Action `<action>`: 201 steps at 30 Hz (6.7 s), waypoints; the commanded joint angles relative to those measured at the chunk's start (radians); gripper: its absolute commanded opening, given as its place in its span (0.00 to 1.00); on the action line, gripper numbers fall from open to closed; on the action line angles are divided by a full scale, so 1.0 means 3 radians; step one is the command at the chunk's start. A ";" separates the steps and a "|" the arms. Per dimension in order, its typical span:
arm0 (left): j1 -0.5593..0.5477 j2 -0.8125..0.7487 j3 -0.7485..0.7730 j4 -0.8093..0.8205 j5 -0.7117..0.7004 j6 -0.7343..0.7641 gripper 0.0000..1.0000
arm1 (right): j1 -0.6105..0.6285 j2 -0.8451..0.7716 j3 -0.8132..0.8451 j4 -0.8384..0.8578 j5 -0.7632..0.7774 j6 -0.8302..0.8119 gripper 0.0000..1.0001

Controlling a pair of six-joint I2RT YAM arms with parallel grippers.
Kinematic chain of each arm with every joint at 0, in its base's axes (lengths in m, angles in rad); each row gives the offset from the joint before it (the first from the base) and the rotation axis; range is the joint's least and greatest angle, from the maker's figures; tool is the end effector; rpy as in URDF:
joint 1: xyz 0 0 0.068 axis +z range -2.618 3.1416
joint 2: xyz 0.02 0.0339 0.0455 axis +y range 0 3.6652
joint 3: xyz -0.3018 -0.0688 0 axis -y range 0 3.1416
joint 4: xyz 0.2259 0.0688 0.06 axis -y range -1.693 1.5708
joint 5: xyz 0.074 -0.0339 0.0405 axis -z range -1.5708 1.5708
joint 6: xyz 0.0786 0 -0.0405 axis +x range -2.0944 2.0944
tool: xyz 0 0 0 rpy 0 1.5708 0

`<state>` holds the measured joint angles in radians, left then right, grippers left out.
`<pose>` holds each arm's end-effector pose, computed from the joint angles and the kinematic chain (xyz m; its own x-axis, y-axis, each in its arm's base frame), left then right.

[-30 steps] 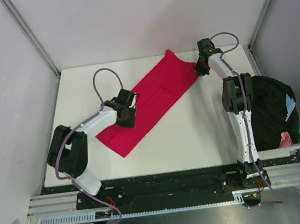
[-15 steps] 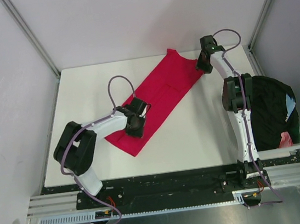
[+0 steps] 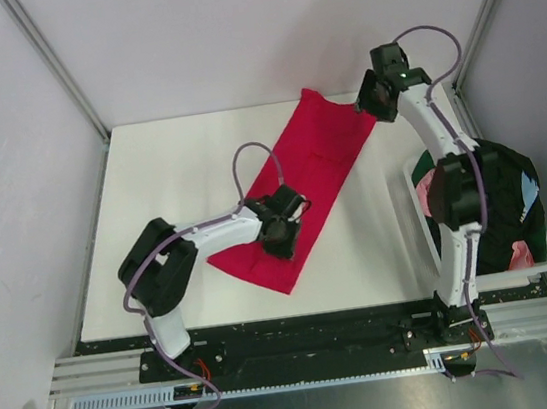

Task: Fold and stack the t-shirts
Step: Rotate the tshirt 80 degrees, then grab the bottom of the folded rectangular tshirt with both arms, then fold the folded rectangular tshirt in 1/3 of the way

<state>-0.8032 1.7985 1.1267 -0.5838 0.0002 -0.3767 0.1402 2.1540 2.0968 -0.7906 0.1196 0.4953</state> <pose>0.2427 -0.2516 0.1688 -0.8786 0.3807 -0.2882 0.4263 0.8973 -0.1142 0.5120 0.0628 0.2984 -0.6820 0.3803 -0.6246 0.2996 0.9245 0.2358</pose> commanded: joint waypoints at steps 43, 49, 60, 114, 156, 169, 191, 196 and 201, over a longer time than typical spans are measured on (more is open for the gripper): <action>0.0600 -0.2569 -0.1683 0.0366 -0.0168 -0.0971 0.50 | 0.2998 -0.2721 -0.4824 0.1229 0.0365 0.2742 0.40; 0.0636 -0.2482 -0.1659 0.0370 -0.0236 -0.0902 0.50 | 0.3086 -0.2688 -0.4866 0.1175 0.0447 0.2893 0.39; 0.0683 -0.2135 -0.1650 0.0477 -0.0333 -0.0825 0.50 | 0.3205 -0.2540 -0.4933 0.1212 0.0432 0.3056 0.38; -0.0092 -0.1487 -0.1765 0.0988 0.0542 -0.0898 0.22 | 0.2919 -0.3764 -0.5529 0.0644 0.0404 0.2969 0.12; 0.0675 0.0591 0.1483 0.0497 0.0524 -0.0297 0.00 | 0.0648 -0.2071 -0.3551 0.1305 0.0140 0.0926 0.00; 0.0785 0.1321 0.2371 0.0494 0.0662 -0.0328 0.00 | 0.0317 -0.1502 -0.3177 0.1425 -0.0042 0.0748 0.00; 0.0953 0.1545 0.2653 0.0494 0.0624 -0.0406 0.00 | 0.0111 -0.1290 -0.2996 0.1596 -0.0200 0.0568 0.00; 0.0990 0.1649 0.2749 0.0496 0.0719 -0.0356 0.01 | 0.0096 -0.1187 -0.2932 0.1593 -0.0200 0.0565 0.00; 0.1023 0.1753 0.2866 0.0495 0.0842 -0.0294 0.16 | 0.0073 -0.1161 -0.2846 0.1542 -0.0151 0.0523 0.17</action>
<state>-0.5083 2.3020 1.9236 -0.4507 0.2070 -0.4934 0.1730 1.7981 1.1812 -0.3386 0.0586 0.6781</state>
